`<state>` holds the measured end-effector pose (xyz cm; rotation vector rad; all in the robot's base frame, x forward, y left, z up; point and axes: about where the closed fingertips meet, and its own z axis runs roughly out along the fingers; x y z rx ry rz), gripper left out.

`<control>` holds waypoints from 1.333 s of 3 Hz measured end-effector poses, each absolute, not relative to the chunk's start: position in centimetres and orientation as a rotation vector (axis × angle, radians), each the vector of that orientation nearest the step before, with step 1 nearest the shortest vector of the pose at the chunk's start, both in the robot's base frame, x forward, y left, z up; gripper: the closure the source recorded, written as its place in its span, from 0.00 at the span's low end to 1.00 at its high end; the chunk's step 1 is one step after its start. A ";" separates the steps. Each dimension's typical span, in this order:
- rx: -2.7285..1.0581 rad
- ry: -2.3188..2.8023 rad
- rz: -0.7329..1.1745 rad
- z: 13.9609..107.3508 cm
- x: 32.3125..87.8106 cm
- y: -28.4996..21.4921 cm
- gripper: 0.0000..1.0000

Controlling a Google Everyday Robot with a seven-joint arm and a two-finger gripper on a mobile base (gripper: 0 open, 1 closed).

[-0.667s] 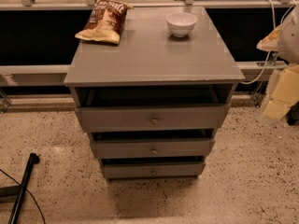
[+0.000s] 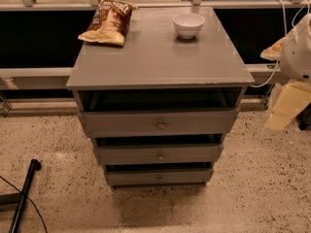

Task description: Open top drawer

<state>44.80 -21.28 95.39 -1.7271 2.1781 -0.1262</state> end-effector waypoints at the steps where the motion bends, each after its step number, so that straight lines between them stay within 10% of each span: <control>1: -1.720 2.080 -0.141 91.4 46.2 -21.2 0.00; 4: -1.857 1.972 -0.285 85.1 49.8 -19.3 0.00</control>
Offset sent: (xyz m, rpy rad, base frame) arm 0.0102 0.0011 -0.0353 0.0301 -0.0494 0.0354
